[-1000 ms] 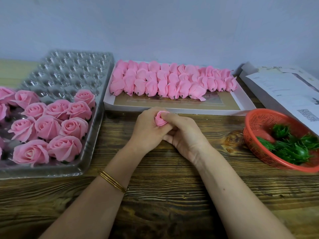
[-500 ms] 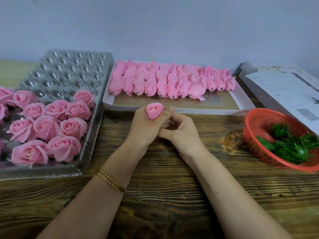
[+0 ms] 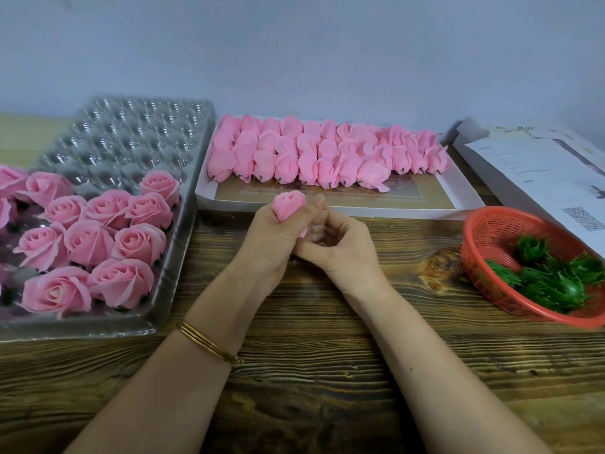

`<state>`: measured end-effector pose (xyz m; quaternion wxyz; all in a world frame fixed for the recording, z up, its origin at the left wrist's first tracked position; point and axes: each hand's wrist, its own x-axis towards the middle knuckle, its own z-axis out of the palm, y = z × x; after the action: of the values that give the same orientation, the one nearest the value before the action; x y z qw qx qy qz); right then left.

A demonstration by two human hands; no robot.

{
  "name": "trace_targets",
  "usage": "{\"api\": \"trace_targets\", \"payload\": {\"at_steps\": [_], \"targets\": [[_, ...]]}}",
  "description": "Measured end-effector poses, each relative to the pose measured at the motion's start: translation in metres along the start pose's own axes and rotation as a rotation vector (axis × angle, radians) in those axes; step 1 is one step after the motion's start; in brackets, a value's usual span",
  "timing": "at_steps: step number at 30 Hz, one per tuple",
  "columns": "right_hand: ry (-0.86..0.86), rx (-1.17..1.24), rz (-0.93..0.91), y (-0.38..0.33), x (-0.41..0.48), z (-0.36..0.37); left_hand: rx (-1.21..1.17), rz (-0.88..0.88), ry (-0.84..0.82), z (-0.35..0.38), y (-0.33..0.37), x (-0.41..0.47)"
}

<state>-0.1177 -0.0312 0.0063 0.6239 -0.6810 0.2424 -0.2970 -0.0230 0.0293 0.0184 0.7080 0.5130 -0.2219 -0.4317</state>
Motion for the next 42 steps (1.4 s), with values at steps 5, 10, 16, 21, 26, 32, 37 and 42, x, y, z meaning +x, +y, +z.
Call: {"api": "trace_targets", "payload": {"at_steps": [5,10,16,21,26,32,37,42], "targets": [[0.041,-0.013,-0.018,0.001,0.0,0.001,0.025,-0.015,-0.056,-0.002,0.0,0.0],[-0.039,0.136,0.161,-0.004,0.001,0.001,0.044,-0.054,-0.144,-0.007,0.005,0.001],[-0.093,0.231,0.239,-0.006,0.001,0.001,0.01,-0.056,-0.107,-0.009,0.004,0.003],[0.012,-0.008,0.077,-0.004,-0.003,0.003,0.009,-0.03,-0.022,-0.004,-0.001,0.004],[0.004,0.078,0.111,-0.004,0.0,0.002,0.048,-0.039,-0.07,-0.005,0.001,0.003],[-0.04,0.217,0.217,-0.002,0.002,0.0,0.073,-0.032,-0.02,-0.004,0.0,0.002],[0.048,0.046,0.093,0.0,0.002,-0.001,0.074,-0.021,0.015,-0.004,0.0,0.002],[-0.018,0.128,0.14,-0.002,0.002,0.002,0.079,-0.003,-0.076,-0.005,0.004,-0.001]]}}
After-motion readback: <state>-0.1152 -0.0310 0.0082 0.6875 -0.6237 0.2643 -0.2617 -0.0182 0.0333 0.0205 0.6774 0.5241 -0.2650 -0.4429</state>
